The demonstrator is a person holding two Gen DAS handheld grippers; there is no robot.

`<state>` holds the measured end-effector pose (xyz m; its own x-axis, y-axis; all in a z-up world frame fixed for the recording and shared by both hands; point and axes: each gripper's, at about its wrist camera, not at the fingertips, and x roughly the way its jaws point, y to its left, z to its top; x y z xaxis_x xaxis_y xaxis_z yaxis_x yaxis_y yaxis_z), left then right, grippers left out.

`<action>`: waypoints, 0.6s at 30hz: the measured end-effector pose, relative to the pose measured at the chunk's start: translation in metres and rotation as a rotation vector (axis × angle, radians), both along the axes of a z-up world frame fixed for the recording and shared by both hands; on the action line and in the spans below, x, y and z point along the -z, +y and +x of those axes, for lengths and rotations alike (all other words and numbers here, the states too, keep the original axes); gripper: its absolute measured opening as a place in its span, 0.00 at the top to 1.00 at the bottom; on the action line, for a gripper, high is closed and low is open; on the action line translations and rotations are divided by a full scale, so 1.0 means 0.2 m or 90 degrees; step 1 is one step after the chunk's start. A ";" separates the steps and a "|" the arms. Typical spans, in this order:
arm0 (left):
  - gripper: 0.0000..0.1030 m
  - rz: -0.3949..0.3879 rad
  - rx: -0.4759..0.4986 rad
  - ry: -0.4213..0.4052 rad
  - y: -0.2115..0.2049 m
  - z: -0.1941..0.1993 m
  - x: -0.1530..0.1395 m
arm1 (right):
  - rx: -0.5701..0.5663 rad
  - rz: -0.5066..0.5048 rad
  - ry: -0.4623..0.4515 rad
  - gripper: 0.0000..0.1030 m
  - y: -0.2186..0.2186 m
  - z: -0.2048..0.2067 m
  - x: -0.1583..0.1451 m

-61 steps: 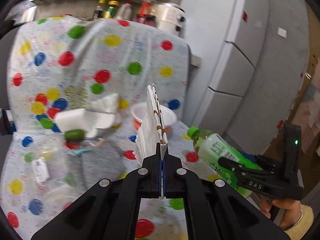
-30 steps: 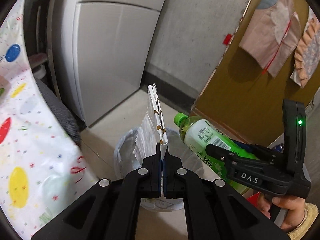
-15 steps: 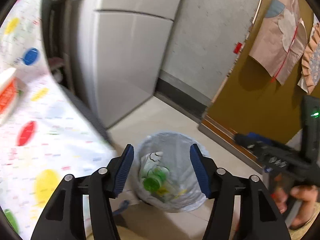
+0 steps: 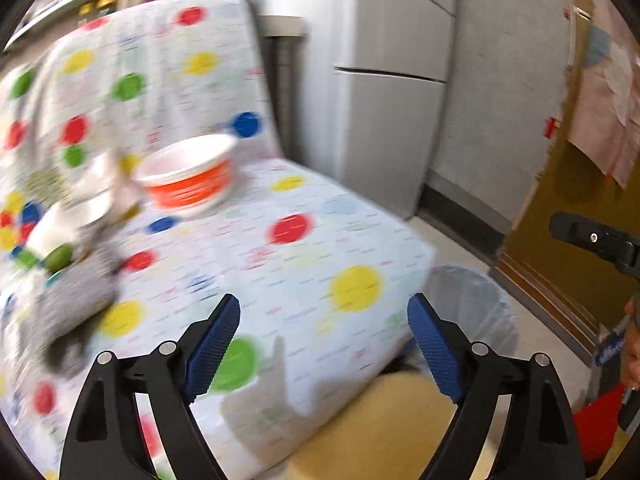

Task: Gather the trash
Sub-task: 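Move both tools back over the chair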

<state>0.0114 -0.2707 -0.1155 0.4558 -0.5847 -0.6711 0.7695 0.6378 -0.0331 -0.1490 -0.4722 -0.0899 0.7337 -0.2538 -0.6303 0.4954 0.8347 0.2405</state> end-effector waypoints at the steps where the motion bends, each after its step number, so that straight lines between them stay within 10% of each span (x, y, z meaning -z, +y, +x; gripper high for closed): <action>1: 0.17 0.006 -0.019 0.004 0.08 0.03 0.00 | -0.015 -0.003 0.002 0.11 0.04 0.04 -0.01; 18: 0.17 0.041 -0.352 -0.037 1.14 0.40 -0.10 | -0.347 -0.056 0.012 0.12 0.98 0.82 -0.05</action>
